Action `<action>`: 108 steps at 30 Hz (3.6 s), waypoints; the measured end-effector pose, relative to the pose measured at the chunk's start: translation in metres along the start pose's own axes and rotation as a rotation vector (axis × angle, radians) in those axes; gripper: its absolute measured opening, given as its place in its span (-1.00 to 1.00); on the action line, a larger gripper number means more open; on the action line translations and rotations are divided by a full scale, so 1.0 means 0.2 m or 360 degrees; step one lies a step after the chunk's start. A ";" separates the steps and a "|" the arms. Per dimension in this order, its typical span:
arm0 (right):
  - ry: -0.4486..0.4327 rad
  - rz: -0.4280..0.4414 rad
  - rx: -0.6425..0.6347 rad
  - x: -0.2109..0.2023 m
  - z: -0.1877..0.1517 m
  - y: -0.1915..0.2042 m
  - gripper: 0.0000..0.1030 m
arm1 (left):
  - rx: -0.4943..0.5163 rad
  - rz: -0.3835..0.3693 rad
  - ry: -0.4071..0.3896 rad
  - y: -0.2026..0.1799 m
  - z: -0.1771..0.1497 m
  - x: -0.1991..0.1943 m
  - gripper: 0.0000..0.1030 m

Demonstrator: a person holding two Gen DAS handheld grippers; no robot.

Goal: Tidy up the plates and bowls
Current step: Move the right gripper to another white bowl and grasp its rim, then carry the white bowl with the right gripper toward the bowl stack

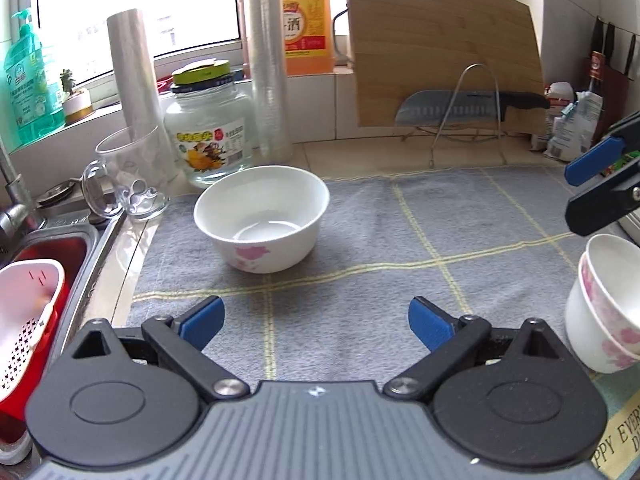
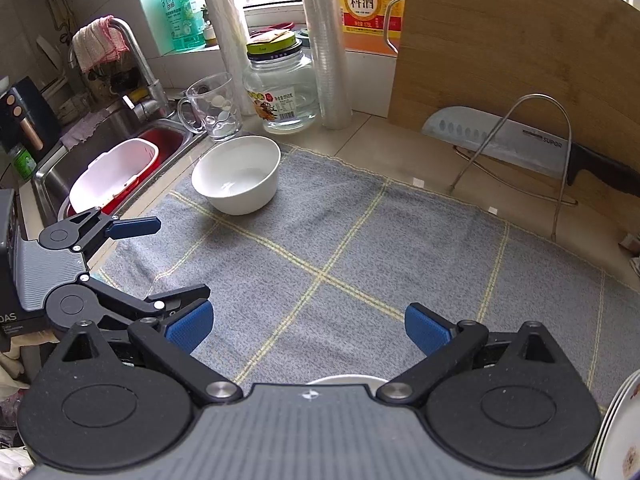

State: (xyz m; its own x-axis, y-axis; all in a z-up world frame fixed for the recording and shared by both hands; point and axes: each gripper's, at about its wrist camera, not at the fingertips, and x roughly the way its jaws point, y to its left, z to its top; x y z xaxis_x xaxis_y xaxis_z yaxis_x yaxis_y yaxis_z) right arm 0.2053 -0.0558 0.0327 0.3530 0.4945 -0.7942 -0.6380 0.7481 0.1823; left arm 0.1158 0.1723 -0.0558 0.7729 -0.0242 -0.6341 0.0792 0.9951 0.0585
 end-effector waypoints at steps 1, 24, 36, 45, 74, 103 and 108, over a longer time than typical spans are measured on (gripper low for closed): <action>0.0002 0.0003 -0.0012 0.02 0.02 0.02 1.00 | -0.0011 0.0010 0.0002 0.02 -0.01 0.02 0.91; 0.0116 0.0049 -0.0145 0.35 0.31 0.20 1.00 | -0.0028 -0.0054 0.0056 0.15 -0.07 0.25 1.00; 0.0140 0.0137 -0.0182 0.56 0.47 0.21 1.00 | 0.0004 0.0005 -0.0052 0.20 0.06 0.26 0.98; 0.0111 0.0207 -0.0205 0.71 0.58 0.21 1.00 | 0.0039 -0.0048 -0.0120 0.19 0.11 0.30 0.95; 0.0149 0.0366 -0.0247 0.95 0.70 0.22 0.66 | 0.0027 -0.0146 -0.0157 0.22 0.12 0.34 0.76; 0.0140 0.0406 -0.0215 0.89 0.71 0.22 0.65 | 0.0060 -0.0172 -0.0157 0.20 0.13 0.26 0.75; 0.0143 0.0422 -0.0196 0.82 0.69 0.23 0.65 | 0.0094 -0.0186 -0.0147 0.17 0.14 0.19 0.75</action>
State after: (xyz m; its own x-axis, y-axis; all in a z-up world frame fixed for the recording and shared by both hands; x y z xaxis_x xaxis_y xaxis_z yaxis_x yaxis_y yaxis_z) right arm 0.3283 0.1200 -0.0095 0.1045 0.6204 -0.7773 -0.7801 0.5360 0.3229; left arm 0.1655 0.2016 -0.0568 0.8106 -0.1506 -0.5660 0.2067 0.9778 0.0358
